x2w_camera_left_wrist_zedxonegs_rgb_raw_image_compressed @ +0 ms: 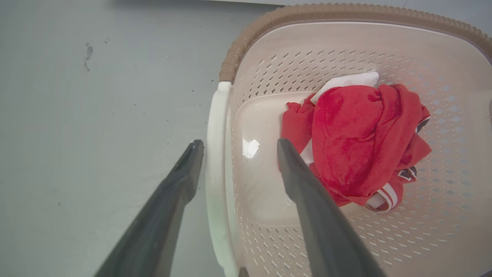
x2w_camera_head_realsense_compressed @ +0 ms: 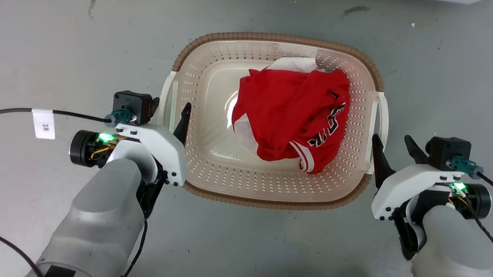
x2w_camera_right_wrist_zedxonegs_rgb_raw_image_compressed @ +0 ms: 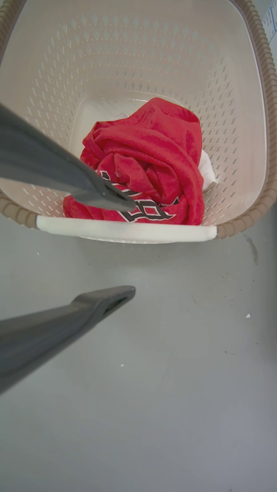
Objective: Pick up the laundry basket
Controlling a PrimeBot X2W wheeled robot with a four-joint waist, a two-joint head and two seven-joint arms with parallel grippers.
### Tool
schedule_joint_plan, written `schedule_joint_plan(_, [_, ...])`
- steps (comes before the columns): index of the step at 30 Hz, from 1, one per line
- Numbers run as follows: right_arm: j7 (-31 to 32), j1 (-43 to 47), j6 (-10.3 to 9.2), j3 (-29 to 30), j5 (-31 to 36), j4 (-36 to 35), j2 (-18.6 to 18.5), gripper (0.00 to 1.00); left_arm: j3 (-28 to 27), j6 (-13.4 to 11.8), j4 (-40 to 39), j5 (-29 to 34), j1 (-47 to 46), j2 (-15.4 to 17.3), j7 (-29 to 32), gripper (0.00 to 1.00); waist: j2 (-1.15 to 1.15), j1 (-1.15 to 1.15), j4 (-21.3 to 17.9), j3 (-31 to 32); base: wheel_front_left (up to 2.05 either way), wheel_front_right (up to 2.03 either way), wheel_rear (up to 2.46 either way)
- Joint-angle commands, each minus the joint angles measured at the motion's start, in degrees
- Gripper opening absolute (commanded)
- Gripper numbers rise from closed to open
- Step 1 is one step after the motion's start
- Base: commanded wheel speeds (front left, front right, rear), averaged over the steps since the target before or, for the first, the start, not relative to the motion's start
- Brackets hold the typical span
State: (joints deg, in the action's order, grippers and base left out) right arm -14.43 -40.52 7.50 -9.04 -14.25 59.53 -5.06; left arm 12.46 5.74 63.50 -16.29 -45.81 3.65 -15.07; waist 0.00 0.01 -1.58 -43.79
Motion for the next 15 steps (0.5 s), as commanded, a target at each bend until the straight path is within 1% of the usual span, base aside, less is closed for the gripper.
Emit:
schedule_joint_plan(1, [-0.1, -2.0, -0.02, -1.1, -1.0, 1.8, 0.3, 1.00, 0.1, 0.3, 1.7, -0.2, -1.6, 0.1, -0.2, 1.00, 0.00, -0.01, 0.0, -1.0, 0.00, 0.00, 0.00])
schedule_joint_plan(8, [1.4, -6.8, -0.02, -5.1, -3.9, 6.9, 0.6, 1.00, 0.7, 1.0, 6.7, -1.0, -6.3, 0.7, 0.5, 1.00, 0.00, -0.01, -0.4, -3.6, 0.00, 0.00, 0.00])
schedule_joint_plan(15, [5.2, -11.2, -0.02, -8.8, -6.6, 10.0, 0.6, 1.00, 1.1, 1.5, 8.8, -2.2, -10.1, 1.5, 3.6, 1.00, 0.00, -0.01, -0.7, -5.8, 0.00, 0.00, 0.00])
